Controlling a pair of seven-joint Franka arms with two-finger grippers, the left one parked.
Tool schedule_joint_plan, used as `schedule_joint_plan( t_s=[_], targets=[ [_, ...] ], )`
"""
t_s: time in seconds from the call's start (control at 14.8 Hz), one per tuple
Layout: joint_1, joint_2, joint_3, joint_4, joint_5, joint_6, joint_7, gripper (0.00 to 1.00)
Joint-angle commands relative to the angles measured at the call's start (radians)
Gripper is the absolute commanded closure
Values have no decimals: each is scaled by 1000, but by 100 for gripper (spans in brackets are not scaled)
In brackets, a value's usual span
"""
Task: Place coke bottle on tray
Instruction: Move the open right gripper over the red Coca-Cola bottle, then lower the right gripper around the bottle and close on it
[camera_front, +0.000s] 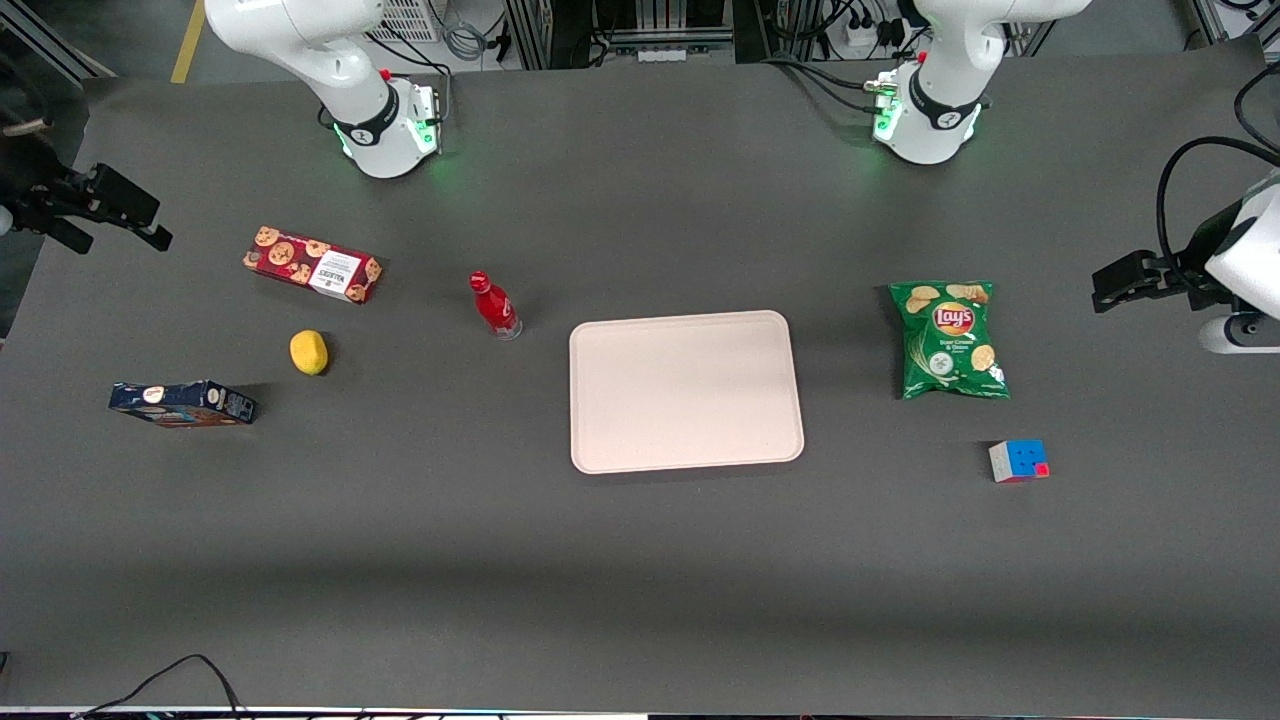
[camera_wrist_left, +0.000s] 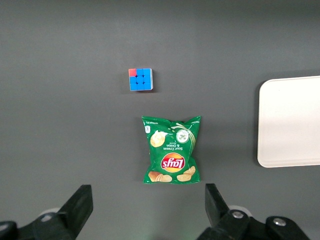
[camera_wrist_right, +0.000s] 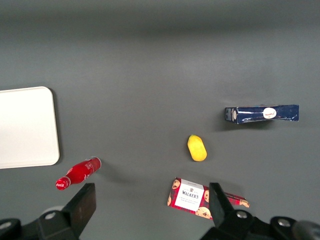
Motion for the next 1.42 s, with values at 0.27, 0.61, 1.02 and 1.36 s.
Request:
schedule_joint_plan(
  t_s=[0.27, 0.61, 1.02, 1.36],
  targets=[
    [17, 84, 7, 86, -15, -36, -4, 0],
    [24, 86, 230, -32, -2, -10, 223, 0],
    [24, 78, 490, -377, 18, 411, 434, 0],
    [26, 150, 582, -536, 16, 656, 521, 0]
  ],
)
